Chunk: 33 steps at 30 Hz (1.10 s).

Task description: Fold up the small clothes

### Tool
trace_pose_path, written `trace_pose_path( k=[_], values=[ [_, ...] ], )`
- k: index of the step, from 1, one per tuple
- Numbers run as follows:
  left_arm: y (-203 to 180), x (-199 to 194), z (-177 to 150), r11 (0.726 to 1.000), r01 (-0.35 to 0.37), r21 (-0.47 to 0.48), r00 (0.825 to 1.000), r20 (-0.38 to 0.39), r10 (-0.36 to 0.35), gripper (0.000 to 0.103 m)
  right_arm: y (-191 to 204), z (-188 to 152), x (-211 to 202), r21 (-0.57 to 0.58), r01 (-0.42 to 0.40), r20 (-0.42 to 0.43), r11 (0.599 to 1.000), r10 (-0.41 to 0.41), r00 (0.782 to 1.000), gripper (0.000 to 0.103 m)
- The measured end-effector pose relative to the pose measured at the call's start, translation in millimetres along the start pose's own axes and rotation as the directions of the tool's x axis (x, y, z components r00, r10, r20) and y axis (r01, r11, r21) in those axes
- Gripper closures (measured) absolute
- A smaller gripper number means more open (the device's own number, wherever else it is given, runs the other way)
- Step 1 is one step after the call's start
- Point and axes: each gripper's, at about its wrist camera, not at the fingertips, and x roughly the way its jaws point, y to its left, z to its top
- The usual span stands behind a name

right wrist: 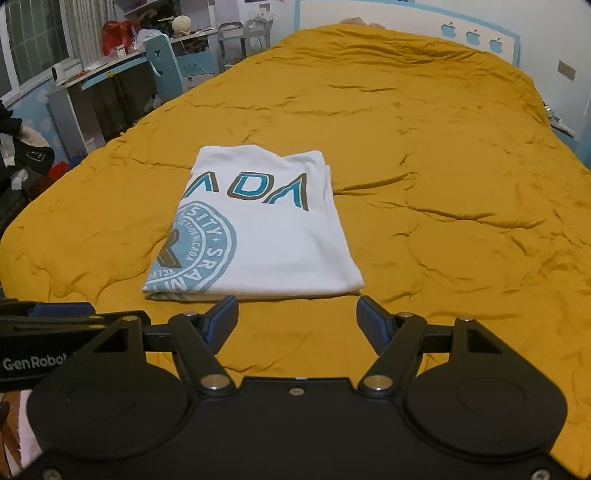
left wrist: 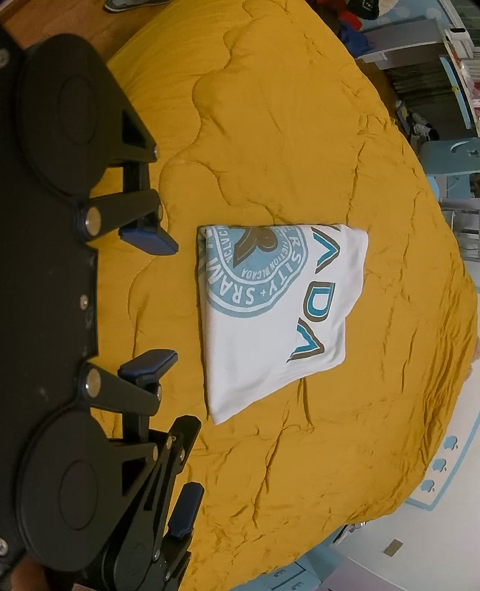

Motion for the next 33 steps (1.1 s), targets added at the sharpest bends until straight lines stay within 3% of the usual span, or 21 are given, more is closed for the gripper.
trace_pose_path(
  k=[33],
  values=[
    [-8.1, -2.9, 3.7, 0.999, -0.038, 0.034, 0.999, -0.015, 0.038, 0.044, -1.2, -1.0, -0.5, 0.022, 0.019, -0.011, 1.000, -0.019, 1.000, 0.031]
  ],
)
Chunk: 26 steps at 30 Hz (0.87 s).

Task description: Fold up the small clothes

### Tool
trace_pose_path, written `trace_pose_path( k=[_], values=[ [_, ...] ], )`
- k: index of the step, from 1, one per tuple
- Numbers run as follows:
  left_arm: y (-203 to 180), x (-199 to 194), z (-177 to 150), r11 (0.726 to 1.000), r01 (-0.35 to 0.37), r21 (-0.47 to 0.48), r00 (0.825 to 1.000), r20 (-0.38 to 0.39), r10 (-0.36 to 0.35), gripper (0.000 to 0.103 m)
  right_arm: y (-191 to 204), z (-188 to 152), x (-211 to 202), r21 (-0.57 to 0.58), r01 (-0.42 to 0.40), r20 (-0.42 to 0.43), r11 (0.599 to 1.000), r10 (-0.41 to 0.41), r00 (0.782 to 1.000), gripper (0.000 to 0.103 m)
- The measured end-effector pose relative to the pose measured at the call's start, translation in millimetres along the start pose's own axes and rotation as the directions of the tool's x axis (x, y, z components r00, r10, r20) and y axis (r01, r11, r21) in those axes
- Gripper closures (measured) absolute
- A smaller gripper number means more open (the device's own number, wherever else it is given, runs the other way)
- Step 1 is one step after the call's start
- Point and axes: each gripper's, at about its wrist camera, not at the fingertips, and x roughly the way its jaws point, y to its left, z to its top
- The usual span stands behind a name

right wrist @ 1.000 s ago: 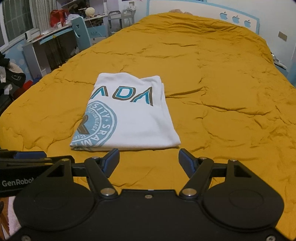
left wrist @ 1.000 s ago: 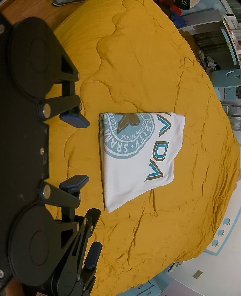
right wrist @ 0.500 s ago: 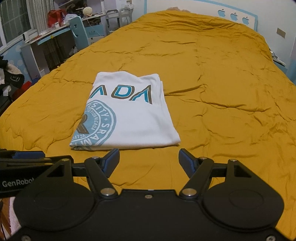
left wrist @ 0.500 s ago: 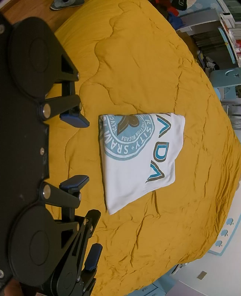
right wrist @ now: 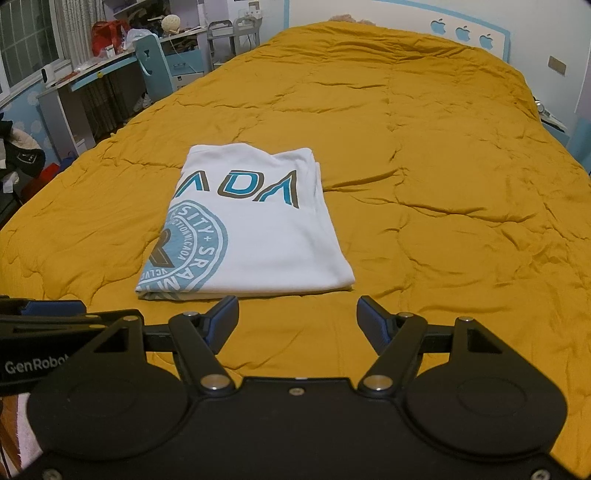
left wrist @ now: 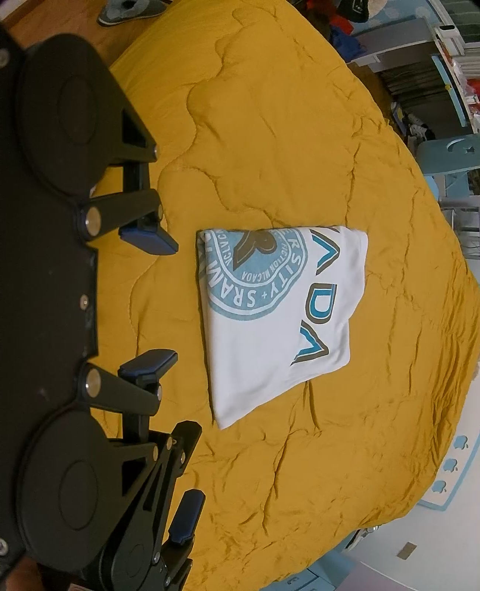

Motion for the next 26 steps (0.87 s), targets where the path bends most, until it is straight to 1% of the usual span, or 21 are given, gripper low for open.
trace_pose_path(
  k=[7, 13, 26],
  values=[
    [0.8, 1.0, 0.8, 1.000, 0.003, 0.002, 1.000, -0.001, -0.003, 0.044, -1.3, 0.3, -0.2, 0.001, 0.003, 0.001, 1.000, -0.003, 1.000, 0.031],
    [-0.6, 0.5, 1.3, 1.000, -0.009, 0.012, 1.000, 0.003, 0.009, 0.044, -0.1, 1.1, 0.5, 0.001, 0.005, -0.004, 1.000, -0.005, 1.000, 0.031],
    [2.1, -0.1, 2.7, 1.000, -0.001, 0.010, 1.000, 0.012, 0.001, 0.044, 0.9, 2.1, -0.2, 0.001, 0.008, -0.005, 1.000, -0.008, 1.000, 0.031]
  ],
)
